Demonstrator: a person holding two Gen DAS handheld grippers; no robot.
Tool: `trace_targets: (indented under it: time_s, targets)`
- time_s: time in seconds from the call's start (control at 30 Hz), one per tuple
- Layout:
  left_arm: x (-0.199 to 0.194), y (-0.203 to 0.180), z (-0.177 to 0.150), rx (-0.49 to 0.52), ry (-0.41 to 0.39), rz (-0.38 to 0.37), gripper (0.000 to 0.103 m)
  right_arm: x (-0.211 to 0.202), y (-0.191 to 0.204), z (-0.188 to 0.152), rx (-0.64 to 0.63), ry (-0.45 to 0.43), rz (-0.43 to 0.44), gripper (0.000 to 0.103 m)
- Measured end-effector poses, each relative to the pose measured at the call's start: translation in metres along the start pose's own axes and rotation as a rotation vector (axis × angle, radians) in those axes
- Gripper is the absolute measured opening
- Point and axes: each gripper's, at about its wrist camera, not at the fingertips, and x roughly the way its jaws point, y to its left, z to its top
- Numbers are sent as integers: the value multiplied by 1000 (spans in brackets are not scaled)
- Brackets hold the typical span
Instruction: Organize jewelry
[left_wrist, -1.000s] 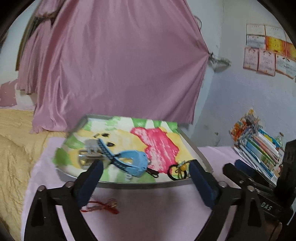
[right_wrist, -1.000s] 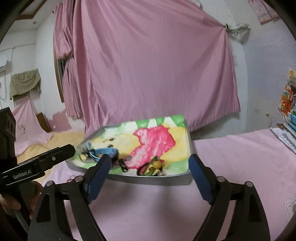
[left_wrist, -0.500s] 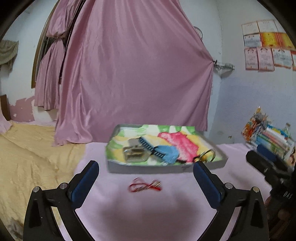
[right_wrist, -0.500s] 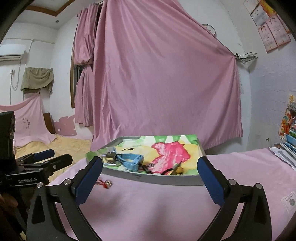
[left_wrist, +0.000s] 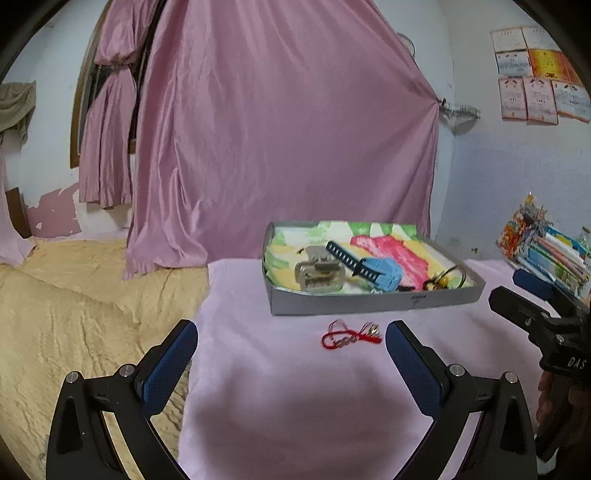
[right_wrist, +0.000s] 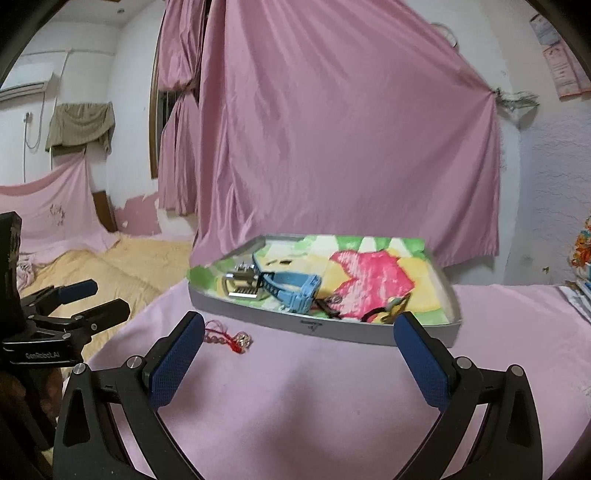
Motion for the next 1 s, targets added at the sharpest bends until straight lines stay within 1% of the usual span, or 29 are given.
trace_targets:
  time_s: [0.07,0.2,0.33,0.4,0.47,0.53,0.57,0.6,0.63,0.67,0.73,0.77,0.83,0.87,0.9,0.93,0.97,1.0]
  targets:
    - [7,3,0,3,42,-14,102,9,0,2,0,44,18,101]
    - [27,10,-1,-26,132,-41,102,28,3,4,6,116,54,101]
    - [38,13,-1,-49,168,-62,102,52,4,5,4,200,73,100]
    - [42,11,0,-49,179,-67,100,64,5,4,1,242,85,97]
    - [48,10,1,-48,195,-76,92,72,8,5,-7,268,94,80]
    - [55,8,2,-49,218,-87,85,82,11,5,-14,295,104,74]
    - [57,7,2,-51,225,-89,82,86,13,4,-14,307,111,71]
    - [61,6,2,-52,237,-95,77,89,14,5,-14,315,117,69]
    - [63,6,2,-52,245,-101,72,92,15,5,-15,323,124,65]
    - [67,5,1,-52,259,-109,71,97,16,5,-15,333,133,60]
    - [73,3,2,-55,283,-121,61,104,17,6,-13,349,148,54]
    - [77,2,2,-60,293,-132,58,108,19,6,-12,358,157,50]
    - [83,2,2,-70,311,-144,53,115,21,5,-15,375,170,45]
    - [85,2,2,-71,317,-144,51,119,23,5,-18,384,178,44]
    - [88,1,2,-72,326,-147,47,122,23,5,-22,390,184,43]
    - [91,1,2,-73,334,-151,43,125,25,5,-25,396,189,40]
    - [94,1,2,-76,346,-152,42,128,27,4,-28,403,197,37]
    - [96,1,2,-77,353,-154,40,130,28,4,-31,410,202,37]
